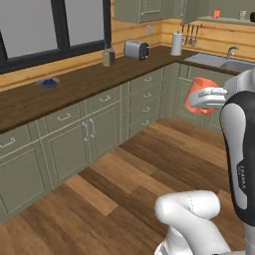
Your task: Gather all objects into one cabinet and sort the glasses and bowls to opposite sides.
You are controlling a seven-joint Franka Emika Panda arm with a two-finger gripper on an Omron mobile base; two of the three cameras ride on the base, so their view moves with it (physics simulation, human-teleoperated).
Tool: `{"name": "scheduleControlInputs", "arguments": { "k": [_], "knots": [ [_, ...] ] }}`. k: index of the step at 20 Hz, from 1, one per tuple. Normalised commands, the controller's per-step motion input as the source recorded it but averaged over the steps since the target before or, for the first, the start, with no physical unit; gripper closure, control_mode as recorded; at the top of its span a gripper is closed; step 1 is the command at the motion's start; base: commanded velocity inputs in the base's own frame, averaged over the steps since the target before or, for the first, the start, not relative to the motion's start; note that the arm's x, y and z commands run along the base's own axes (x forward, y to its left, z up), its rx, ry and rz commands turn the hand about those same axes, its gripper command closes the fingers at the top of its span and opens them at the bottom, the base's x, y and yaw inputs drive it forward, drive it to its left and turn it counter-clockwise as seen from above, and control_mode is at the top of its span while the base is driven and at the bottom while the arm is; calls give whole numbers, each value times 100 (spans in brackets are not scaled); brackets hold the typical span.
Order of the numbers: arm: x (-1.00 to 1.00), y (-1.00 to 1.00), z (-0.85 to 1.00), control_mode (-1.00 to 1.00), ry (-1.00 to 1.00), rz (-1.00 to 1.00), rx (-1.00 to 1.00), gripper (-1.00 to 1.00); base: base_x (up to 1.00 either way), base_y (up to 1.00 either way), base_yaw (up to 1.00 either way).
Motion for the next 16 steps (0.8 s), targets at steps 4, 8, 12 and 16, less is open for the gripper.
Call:
{"name": "scheduleControlInputs", "arguments": {
  "k": [4, 8, 12, 16],
  "knots": [
    [0, 0, 0, 100, 0, 0, 0, 100, 53, 0, -36],
    [0, 0, 0, 100, 0, 0, 0, 100, 14, 0, -80],
    [0, 0, 0, 100, 0, 0, 0, 100, 33, 10, -79],
    [0, 0, 0, 100, 0, 0, 0, 100, 77, 65, -68]
  ]
}}
